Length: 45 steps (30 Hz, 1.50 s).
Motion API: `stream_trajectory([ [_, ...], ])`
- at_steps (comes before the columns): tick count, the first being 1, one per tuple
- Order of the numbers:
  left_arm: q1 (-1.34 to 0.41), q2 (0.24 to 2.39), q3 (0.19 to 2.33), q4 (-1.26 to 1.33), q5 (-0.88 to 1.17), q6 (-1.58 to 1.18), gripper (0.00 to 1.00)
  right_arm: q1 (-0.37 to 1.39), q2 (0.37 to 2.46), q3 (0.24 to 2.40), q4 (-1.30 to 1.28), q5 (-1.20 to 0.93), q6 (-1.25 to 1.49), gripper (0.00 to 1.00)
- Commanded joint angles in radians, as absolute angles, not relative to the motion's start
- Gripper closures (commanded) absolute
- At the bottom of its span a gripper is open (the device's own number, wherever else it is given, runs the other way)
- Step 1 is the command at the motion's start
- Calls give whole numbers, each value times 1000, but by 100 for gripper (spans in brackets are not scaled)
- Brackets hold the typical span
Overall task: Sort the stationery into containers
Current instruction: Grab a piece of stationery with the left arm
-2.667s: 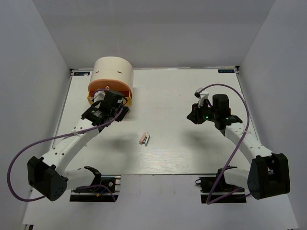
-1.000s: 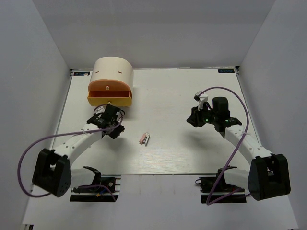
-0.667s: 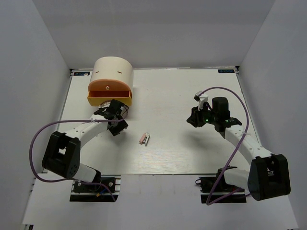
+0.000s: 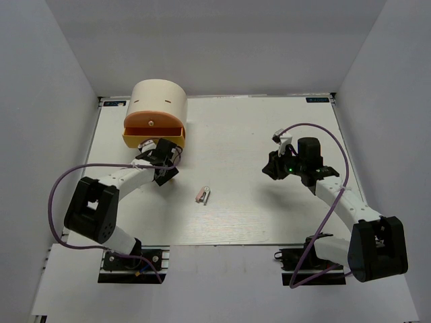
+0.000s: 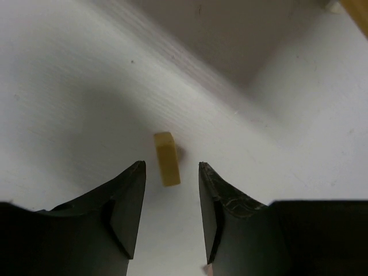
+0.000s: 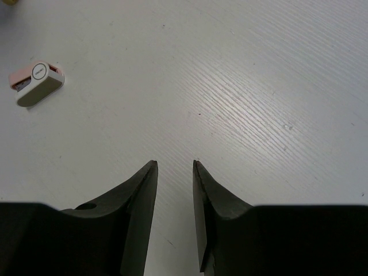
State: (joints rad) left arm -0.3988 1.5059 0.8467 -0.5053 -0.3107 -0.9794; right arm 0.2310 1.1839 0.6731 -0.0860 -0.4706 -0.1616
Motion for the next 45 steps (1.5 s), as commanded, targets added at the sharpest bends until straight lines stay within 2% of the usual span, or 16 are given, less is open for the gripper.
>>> stream_trajectory([
  [1,-390,1536,877,-480,-328,-982,48,229,1181,692,-57,-466,-172,63],
  [8,-390,1549,847,-471,-318,-973,66,230,1181,689,-57,-463,-172,63],
  [14,-390,1497,796,-462,-308,-973,71,230,1189,684,-54,-463,-172,62],
  [18,-390,1459,775,-442,-299,-973,55,229,1189,683,-51,-465,-173,62],
  [23,-408,1375,720,-422,-299,-991,50,229,1184,680,-51,-463,-175,62],
  [28,-399,1255,612,-371,-267,-1028,49,229,1183,673,-49,-465,-176,62],
  [35,-399,1235,578,-295,-239,-1025,48,229,1181,667,-48,-465,-181,62],
  [45,-399,1380,629,-190,-225,-901,44,229,1172,664,-57,-459,-189,62],
])
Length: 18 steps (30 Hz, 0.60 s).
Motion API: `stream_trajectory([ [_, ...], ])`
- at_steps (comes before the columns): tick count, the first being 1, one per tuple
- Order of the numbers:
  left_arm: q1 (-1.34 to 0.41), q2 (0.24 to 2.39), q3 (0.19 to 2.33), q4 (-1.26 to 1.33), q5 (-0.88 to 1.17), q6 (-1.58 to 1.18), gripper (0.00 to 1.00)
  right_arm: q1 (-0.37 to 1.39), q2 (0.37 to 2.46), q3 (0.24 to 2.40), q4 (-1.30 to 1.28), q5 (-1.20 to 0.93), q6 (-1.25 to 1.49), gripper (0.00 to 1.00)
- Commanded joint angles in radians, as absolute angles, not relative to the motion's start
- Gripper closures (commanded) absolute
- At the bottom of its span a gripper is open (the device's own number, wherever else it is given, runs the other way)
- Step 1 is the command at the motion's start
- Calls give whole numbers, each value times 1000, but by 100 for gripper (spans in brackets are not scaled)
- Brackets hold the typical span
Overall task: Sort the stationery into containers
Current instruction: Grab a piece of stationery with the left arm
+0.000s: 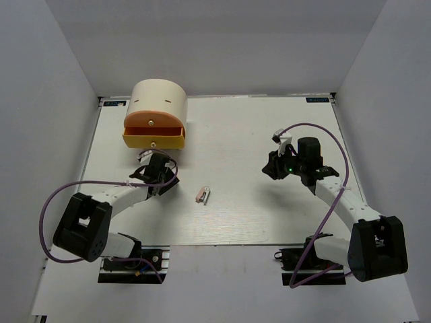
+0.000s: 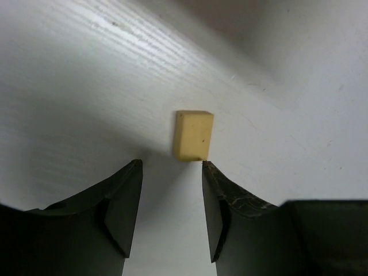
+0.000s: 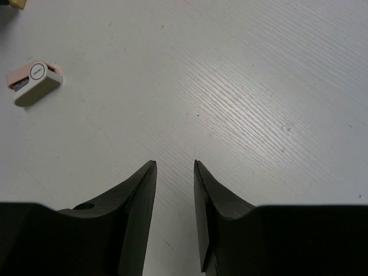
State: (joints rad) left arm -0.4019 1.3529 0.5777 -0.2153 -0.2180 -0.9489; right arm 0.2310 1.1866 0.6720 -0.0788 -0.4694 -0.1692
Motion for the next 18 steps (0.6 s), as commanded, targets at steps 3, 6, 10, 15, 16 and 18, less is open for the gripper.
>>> stream_trajectory([
  [3,-410,1414,676,-227,-265,-870,41,230,1172,663,-57,-462,-189,62],
  [6,-410,1442,698,-227,-278,-850,40,232,1173,663,-57,-459,-192,62],
  [10,-410,1480,726,-238,-287,-825,40,229,1177,664,-54,-459,-192,62],
  [15,-419,1500,747,-259,-296,-790,40,229,1183,666,-51,-457,-192,62],
  [16,-419,1509,747,-259,-296,-781,41,229,1181,666,-51,-454,-192,62],
  [18,-419,1509,747,-285,-308,-769,43,230,1186,666,-49,-457,-192,62],
])
